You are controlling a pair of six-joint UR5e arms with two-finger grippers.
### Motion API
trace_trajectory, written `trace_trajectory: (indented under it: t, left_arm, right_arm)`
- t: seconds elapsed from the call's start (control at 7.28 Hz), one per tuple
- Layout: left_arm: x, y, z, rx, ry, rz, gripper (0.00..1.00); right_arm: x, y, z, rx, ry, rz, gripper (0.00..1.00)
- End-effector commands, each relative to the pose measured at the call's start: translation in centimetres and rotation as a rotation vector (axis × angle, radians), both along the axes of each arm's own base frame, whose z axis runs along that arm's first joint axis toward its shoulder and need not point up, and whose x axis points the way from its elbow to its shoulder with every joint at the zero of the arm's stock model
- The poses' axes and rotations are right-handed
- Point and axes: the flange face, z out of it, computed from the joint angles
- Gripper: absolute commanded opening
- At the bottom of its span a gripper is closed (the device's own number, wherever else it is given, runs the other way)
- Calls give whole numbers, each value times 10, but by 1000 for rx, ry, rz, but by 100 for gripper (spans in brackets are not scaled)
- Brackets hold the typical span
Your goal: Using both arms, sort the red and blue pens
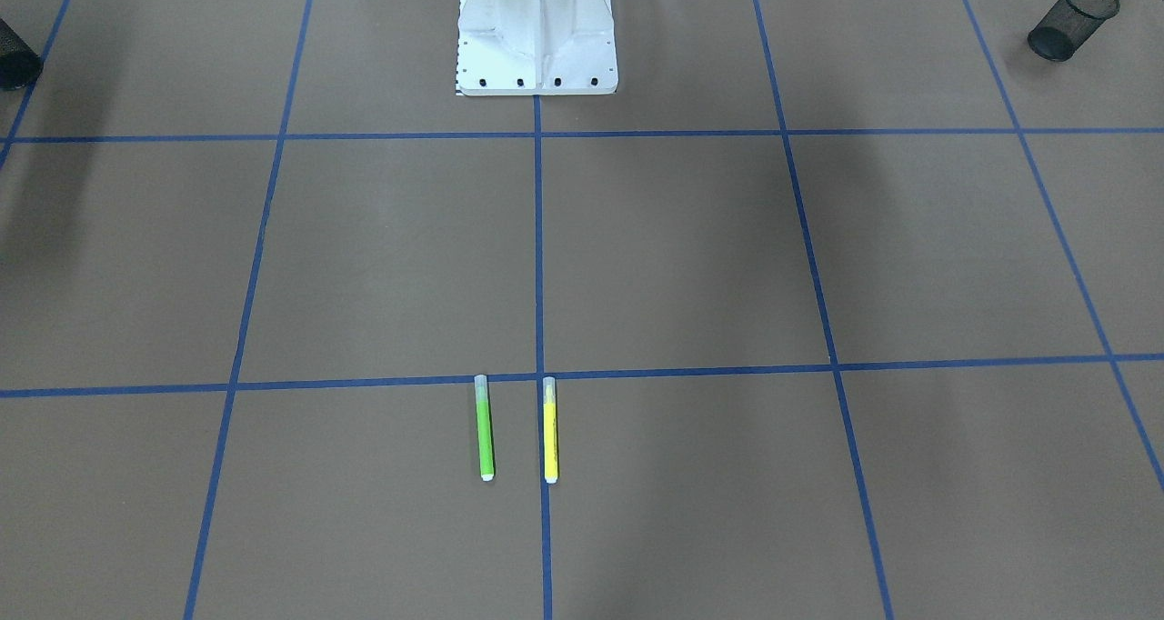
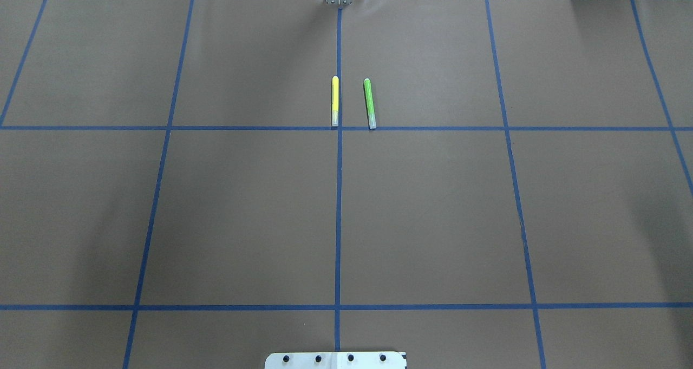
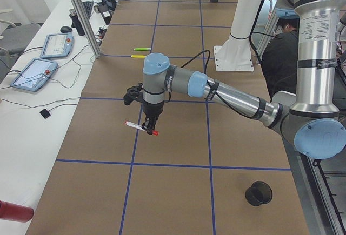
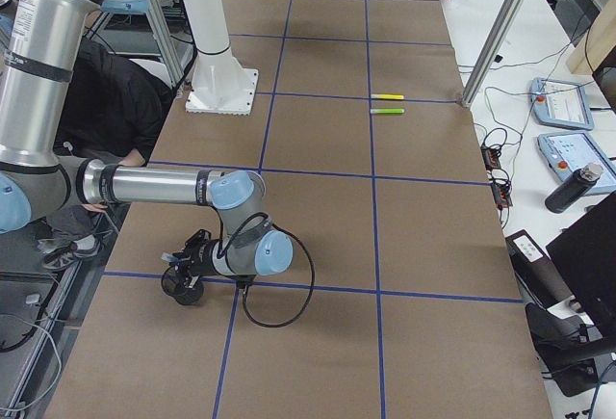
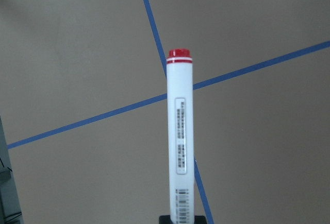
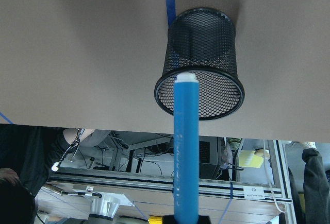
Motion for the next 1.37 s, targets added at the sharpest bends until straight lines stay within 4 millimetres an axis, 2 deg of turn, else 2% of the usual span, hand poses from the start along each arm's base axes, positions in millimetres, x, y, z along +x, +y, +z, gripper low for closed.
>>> trace_trajectory:
  t: [0.0,0.69,1.24]
  left_arm:
    - [0,1,-5,10,0,1,0]
    - [1,0,-6,16,0,4,0]
    - [0,1,-11,25,1,2,0]
  right_arm:
    - [1,21,10,-47,-3,12,0]
    - [-3,31,39,-124,-12,70,0]
    - [-4,36,48,-155,-15,87,0]
